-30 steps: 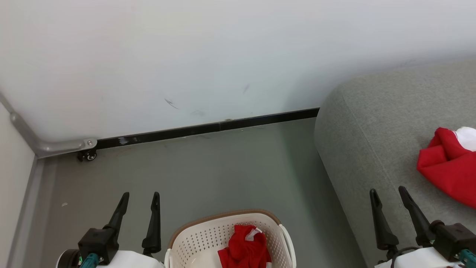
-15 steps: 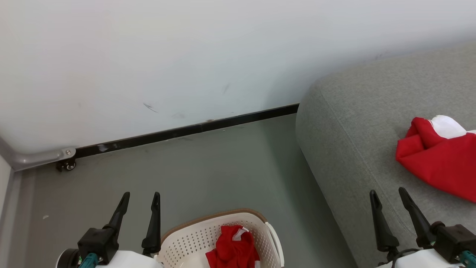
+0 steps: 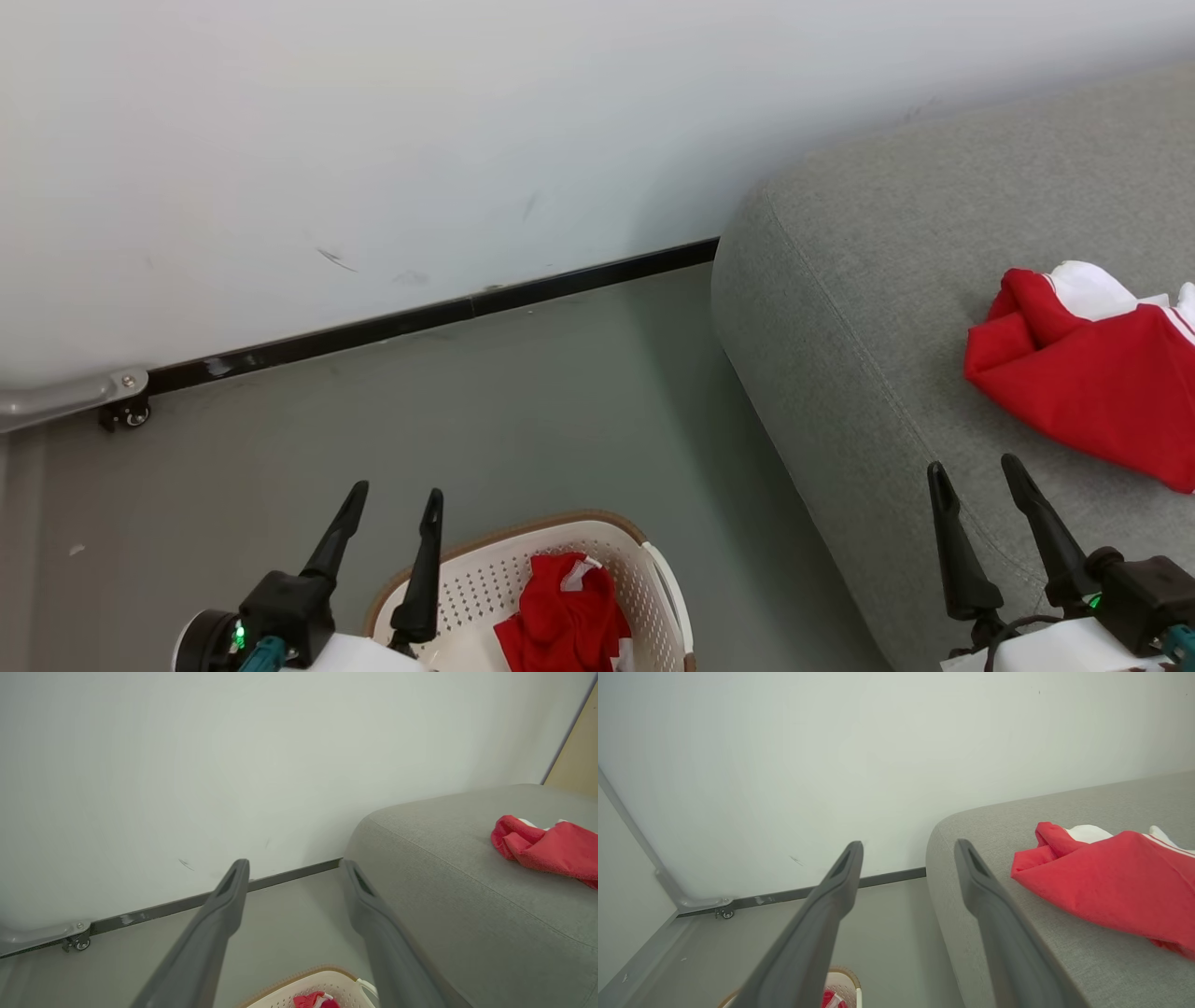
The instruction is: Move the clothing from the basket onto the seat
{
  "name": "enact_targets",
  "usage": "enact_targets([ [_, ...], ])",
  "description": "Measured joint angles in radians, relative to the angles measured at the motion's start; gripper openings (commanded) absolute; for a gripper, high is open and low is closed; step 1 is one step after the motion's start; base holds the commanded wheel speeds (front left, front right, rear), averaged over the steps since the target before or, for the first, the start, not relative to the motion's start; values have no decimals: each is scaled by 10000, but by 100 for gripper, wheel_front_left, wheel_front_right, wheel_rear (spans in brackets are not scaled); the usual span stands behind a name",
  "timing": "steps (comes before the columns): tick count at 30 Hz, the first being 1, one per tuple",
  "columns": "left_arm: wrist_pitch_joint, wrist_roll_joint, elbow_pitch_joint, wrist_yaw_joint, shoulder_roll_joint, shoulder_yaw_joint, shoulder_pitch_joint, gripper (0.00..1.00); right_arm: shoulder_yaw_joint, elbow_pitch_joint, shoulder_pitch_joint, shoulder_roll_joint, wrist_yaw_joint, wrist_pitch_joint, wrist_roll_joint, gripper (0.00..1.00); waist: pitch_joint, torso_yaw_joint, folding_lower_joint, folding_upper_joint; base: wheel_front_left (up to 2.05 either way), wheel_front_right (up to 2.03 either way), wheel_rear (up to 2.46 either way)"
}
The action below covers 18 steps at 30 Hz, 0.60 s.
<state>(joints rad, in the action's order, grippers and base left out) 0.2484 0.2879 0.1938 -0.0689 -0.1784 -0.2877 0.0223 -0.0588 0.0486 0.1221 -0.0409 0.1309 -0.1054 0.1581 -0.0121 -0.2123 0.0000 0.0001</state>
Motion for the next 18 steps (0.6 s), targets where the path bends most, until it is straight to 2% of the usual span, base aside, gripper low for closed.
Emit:
enact_targets([
  [18, -297, -637, 704, 800, 96, -1229, 1565, 100, -305, -754, -291, 23, 0, -151, -94, 100, -1030, -412, 0, 0, 0, 0, 0],
])
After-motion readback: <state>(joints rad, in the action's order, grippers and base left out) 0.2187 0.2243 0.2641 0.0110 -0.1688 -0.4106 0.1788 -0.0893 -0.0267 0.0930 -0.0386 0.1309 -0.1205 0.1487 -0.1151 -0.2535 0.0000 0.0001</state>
